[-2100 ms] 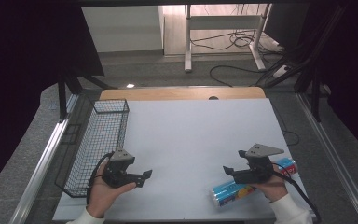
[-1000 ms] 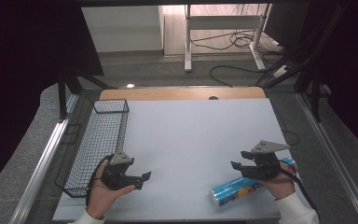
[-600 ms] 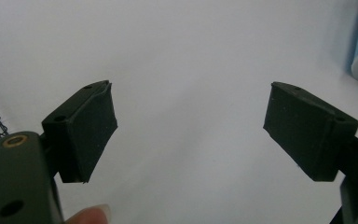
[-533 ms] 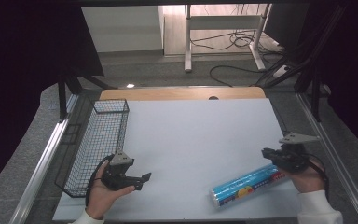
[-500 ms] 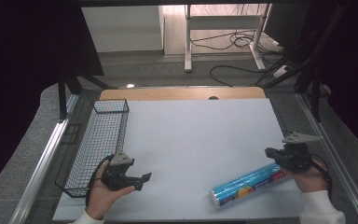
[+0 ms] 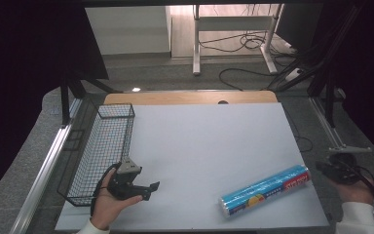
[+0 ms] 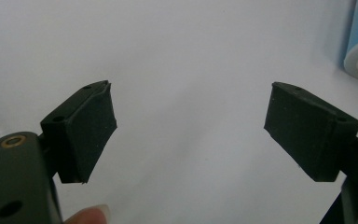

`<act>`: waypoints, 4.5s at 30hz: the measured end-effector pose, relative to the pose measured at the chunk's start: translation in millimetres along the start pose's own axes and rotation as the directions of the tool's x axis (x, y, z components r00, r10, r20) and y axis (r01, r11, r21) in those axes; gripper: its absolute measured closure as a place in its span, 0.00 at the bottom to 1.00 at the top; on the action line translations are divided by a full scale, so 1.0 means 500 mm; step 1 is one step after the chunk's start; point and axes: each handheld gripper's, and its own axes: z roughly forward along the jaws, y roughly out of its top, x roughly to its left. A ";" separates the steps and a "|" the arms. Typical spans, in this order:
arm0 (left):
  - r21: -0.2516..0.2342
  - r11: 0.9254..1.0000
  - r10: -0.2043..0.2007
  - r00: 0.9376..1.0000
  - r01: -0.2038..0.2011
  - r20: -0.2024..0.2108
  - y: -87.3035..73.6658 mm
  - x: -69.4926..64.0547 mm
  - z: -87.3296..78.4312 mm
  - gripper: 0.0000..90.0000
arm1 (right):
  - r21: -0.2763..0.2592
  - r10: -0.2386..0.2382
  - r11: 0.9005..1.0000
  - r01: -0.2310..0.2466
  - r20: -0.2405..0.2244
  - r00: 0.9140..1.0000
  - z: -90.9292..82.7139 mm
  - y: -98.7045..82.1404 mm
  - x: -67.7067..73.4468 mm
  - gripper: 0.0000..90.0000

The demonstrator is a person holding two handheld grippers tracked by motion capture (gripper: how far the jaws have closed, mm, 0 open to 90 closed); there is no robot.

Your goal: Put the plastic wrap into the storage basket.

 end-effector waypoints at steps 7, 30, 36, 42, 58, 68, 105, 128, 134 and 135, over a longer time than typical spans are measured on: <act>0.005 1.000 0.006 1.000 -0.006 -0.001 0.000 -0.002 0.001 0.18 | 0.069 -0.026 0.997 0.031 -0.060 0.998 0.032 -0.011 0.014 0.99; 0.012 1.000 0.008 1.000 -0.008 -0.004 0.001 -0.002 0.004 0.18 | 0.143 -0.090 0.985 0.095 -0.040 0.995 0.023 0.010 0.118 1.00; 0.012 1.000 0.009 1.000 -0.009 -0.005 0.002 -0.001 0.003 0.18 | 0.147 -0.116 0.981 0.126 -0.076 0.990 0.024 0.018 0.157 1.00; 0.015 1.000 0.008 1.000 -0.008 -0.007 0.001 0.000 0.004 0.18 | 0.146 -0.137 0.978 0.151 -0.105 0.985 0.027 0.026 0.195 1.00; 0.016 1.000 0.012 1.000 -0.012 -0.008 0.000 0.001 0.002 0.18 | 0.127 -0.143 0.978 0.165 -0.166 0.976 0.035 0.032 0.230 1.00; 0.015 1.000 0.019 1.000 -0.019 0.001 0.005 -0.007 0.006 0.18 | 0.055 -0.121 0.989 0.136 -0.212 0.970 0.028 0.034 0.201 0.99; 0.224 0.917 0.232 0.897 -0.331 0.377 0.251 -0.280 0.298 0.23 | -0.047 -0.004 0.999 -0.005 -0.185 0.983 0.043 0.012 0.104 0.43; 0.342 0.856 0.253 0.891 -0.388 0.378 0.248 -0.321 0.360 0.33 | -0.038 0.007 0.999 -0.014 -0.165 0.986 0.050 0.006 0.093 0.42; 0.352 0.838 0.278 0.882 -0.416 0.381 0.247 -0.325 0.361 0.35 | -0.035 0.009 0.999 -0.015 -0.164 0.986 0.052 0.005 0.091 0.42; 0.355 0.834 0.284 0.881 -0.422 0.378 0.248 -0.326 0.361 0.35 | -0.035 0.011 0.999 -0.017 -0.163 0.987 0.052 0.004 0.090 0.42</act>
